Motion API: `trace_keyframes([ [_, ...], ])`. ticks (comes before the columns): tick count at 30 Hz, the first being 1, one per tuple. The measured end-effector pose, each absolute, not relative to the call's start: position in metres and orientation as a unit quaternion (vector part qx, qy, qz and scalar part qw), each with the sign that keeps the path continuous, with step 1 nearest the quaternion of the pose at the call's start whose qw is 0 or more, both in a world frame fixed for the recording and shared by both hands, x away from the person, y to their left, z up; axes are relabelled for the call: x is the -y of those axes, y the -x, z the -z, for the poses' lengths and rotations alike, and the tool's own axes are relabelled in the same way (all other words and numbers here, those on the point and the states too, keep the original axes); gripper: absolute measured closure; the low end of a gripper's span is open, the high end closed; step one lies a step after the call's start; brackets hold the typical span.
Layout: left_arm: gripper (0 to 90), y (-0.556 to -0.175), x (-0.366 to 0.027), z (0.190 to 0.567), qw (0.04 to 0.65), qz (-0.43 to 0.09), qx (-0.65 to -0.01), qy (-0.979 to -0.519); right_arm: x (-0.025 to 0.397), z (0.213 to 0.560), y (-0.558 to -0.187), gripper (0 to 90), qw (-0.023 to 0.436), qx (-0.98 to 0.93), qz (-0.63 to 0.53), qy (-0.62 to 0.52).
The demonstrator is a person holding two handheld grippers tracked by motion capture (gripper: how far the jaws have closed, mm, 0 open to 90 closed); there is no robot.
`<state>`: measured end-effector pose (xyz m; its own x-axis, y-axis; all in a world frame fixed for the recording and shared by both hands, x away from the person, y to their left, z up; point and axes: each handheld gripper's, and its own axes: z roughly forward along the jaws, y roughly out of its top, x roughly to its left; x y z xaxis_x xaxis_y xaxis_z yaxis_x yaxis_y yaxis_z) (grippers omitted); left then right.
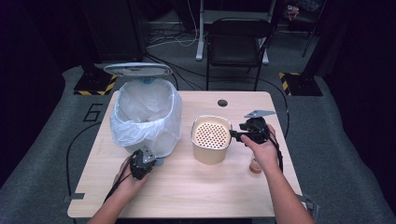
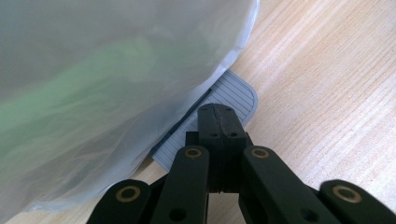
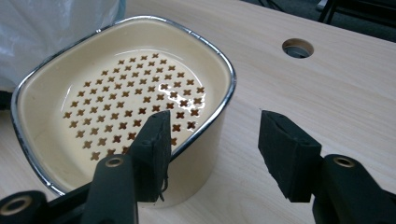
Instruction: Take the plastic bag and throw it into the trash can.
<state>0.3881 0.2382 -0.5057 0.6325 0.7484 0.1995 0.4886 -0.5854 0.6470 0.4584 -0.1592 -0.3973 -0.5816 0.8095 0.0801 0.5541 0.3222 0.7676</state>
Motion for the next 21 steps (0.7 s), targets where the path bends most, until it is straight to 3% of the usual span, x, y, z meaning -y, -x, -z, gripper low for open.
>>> trace_keyframes([
  [11, 90.0, -0.388, -0.239, 0.505, 0.278, -0.233, -0.358, -0.86, 0.139, 0.41, -0.466, 53.6, 0.154, -0.822, -0.361, -0.413],
  [21, 90.0, -0.388, -0.239, 0.504, 0.27, -0.235, -0.357, -0.863, 0.137, 0.411, -0.446, 65.0, 0.128, -0.833, -0.377, -0.385],
])
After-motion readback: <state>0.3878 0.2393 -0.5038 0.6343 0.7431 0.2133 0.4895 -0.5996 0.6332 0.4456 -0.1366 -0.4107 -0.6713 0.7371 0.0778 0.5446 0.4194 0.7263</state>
